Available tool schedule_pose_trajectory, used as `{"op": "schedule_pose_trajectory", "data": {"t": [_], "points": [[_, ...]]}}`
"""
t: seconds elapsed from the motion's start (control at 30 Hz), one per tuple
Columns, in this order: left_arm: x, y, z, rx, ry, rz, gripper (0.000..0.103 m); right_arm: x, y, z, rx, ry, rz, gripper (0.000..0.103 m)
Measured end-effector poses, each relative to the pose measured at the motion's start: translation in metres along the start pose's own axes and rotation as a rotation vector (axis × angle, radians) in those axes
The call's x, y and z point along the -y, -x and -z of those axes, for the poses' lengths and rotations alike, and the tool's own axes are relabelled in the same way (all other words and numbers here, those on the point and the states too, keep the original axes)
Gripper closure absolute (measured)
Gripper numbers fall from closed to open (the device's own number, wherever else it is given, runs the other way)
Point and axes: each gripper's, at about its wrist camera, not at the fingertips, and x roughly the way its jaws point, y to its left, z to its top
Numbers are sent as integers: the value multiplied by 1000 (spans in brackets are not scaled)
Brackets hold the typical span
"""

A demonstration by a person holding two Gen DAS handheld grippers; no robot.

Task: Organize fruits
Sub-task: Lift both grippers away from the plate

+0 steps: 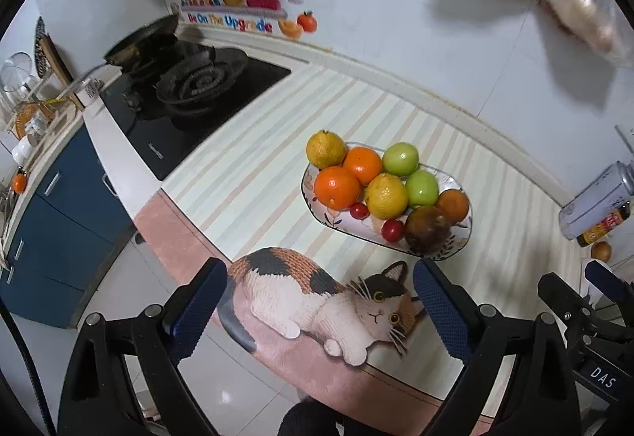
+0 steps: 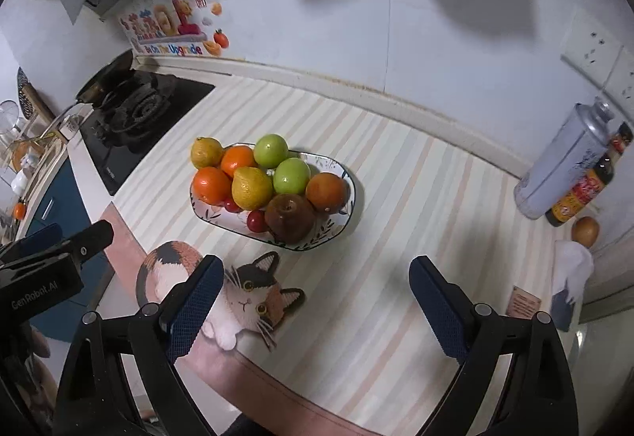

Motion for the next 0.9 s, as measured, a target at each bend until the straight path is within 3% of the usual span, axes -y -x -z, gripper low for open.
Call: {"op": "schedule_pose_trajectory", "data": {"t": [0.53, 0.9], "points": [[-12, 139, 61, 200, -72, 48, 7, -18, 165, 68, 163, 3, 33, 6], [-13, 190, 92, 253, -45, 67, 7, -20, 215, 90, 220, 37, 4, 6]]}}
